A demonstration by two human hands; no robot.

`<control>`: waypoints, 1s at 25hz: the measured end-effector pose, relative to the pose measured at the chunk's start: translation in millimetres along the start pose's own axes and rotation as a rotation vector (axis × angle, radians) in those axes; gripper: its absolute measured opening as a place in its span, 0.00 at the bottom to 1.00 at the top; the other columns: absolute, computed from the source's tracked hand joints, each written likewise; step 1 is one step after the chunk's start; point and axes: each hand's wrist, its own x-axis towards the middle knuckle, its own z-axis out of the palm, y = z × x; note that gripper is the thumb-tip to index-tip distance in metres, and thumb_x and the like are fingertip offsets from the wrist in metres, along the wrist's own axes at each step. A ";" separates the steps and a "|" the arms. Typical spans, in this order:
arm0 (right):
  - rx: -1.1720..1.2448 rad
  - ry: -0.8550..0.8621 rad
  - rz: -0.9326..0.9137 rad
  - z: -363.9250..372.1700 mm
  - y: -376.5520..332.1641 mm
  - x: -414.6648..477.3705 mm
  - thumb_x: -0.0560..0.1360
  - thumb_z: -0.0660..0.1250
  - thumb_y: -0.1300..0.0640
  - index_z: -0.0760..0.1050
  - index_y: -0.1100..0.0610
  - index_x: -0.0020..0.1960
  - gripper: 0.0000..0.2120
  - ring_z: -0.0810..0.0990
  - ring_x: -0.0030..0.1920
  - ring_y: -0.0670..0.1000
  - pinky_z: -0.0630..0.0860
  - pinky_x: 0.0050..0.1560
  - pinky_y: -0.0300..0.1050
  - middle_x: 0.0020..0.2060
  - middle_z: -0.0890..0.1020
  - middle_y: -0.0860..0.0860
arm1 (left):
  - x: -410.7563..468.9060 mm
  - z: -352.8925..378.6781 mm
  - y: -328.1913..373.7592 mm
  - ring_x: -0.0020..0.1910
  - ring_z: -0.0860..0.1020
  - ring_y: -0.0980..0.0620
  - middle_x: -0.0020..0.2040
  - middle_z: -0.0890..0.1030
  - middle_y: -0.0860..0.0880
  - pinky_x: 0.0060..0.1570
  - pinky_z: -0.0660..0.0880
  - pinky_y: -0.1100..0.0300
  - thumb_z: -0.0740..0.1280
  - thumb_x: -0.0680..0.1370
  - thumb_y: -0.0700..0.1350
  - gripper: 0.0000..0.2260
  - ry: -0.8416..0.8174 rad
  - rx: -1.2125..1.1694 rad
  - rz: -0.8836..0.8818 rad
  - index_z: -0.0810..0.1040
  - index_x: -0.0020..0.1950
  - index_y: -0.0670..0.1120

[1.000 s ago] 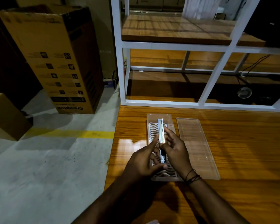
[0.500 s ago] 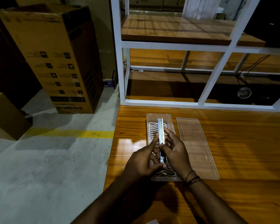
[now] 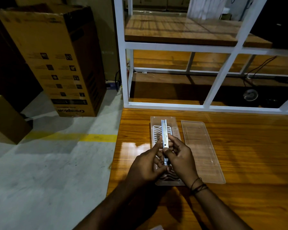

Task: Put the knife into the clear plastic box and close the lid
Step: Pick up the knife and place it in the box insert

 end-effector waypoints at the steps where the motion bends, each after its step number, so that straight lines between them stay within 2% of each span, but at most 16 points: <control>1: 0.001 0.002 -0.001 -0.3 0.4 0.1 0.77 0.66 0.67 0.75 0.38 0.58 0.23 0.85 0.48 0.47 0.82 0.48 0.41 0.44 0.86 0.46 | -0.2 -0.8 1.3 0.43 0.79 0.62 0.53 0.82 0.56 0.45 0.78 0.63 0.70 0.75 0.59 0.41 0.002 -0.006 0.000 0.48 0.80 0.65; 4: -0.003 -0.003 -0.012 -0.9 -1.0 0.4 0.77 0.66 0.67 0.74 0.39 0.60 0.23 0.85 0.49 0.46 0.81 0.48 0.40 0.46 0.86 0.41 | -1.0 -1.1 3.9 0.43 0.80 0.62 0.51 0.79 0.60 0.45 0.78 0.63 0.70 0.74 0.61 0.40 0.009 -0.033 -0.001 0.49 0.79 0.66; 6: -0.013 -0.005 -0.016 -0.8 -0.8 -0.2 0.77 0.67 0.66 0.74 0.39 0.60 0.23 0.85 0.49 0.44 0.81 0.47 0.38 0.45 0.86 0.39 | 0.1 -0.7 2.8 0.44 0.82 0.61 0.49 0.81 0.58 0.46 0.79 0.63 0.71 0.72 0.60 0.41 0.012 -0.078 -0.007 0.50 0.78 0.69; 10: -0.010 0.007 -0.022 -1.1 1.3 -1.6 0.77 0.67 0.67 0.75 0.47 0.65 0.22 0.85 0.47 0.43 0.81 0.45 0.37 0.42 0.86 0.41 | 2.7 -3.8 4.2 0.43 0.84 0.59 0.48 0.85 0.53 0.47 0.81 0.64 0.78 0.71 0.47 0.44 -0.012 -0.173 -0.050 0.54 0.75 0.70; 13: -0.002 0.002 -0.023 -1.1 -0.1 -1.2 0.76 0.67 0.68 0.75 0.45 0.63 0.22 0.85 0.47 0.44 0.81 0.44 0.37 0.44 0.86 0.41 | 2.8 -7.8 10.5 0.43 0.84 0.58 0.47 0.85 0.51 0.48 0.81 0.66 0.79 0.71 0.42 0.44 -0.017 -0.201 -0.073 0.55 0.74 0.68; 17: 0.008 -0.017 -0.039 -2.9 -3.2 -1.2 0.76 0.66 0.69 0.76 0.39 0.58 0.24 0.86 0.48 0.47 0.82 0.45 0.40 0.44 0.86 0.46 | 3.0 -7.3 12.7 0.43 0.84 0.59 0.47 0.85 0.52 0.50 0.82 0.58 0.79 0.71 0.43 0.45 -0.034 -0.181 -0.119 0.54 0.77 0.66; 21: 0.002 -0.026 -0.040 -4.7 -2.2 -1.4 0.76 0.66 0.70 0.76 0.42 0.60 0.25 0.86 0.48 0.47 0.81 0.44 0.39 0.44 0.86 0.48 | 3.1 -6.1 10.7 0.43 0.84 0.60 0.46 0.85 0.54 0.50 0.82 0.59 0.80 0.71 0.45 0.47 -0.048 -0.167 -0.122 0.53 0.78 0.67; 23: -0.020 -0.029 -0.045 -5.7 -0.9 -1.4 0.76 0.66 0.70 0.76 0.43 0.61 0.24 0.86 0.48 0.47 0.81 0.45 0.39 0.44 0.86 0.47 | 3.7 -6.9 11.7 0.43 0.84 0.60 0.46 0.85 0.54 0.49 0.82 0.60 0.80 0.71 0.45 0.47 -0.048 -0.160 -0.118 0.53 0.78 0.66; 25: -0.052 -0.028 -0.040 -5.8 -2.8 -1.7 0.76 0.66 0.70 0.75 0.46 0.62 0.22 0.85 0.46 0.42 0.80 0.44 0.36 0.43 0.86 0.40 | 3.8 -8.5 14.4 0.43 0.83 0.59 0.46 0.85 0.52 0.49 0.82 0.61 0.80 0.71 0.44 0.46 -0.046 -0.166 -0.134 0.56 0.80 0.63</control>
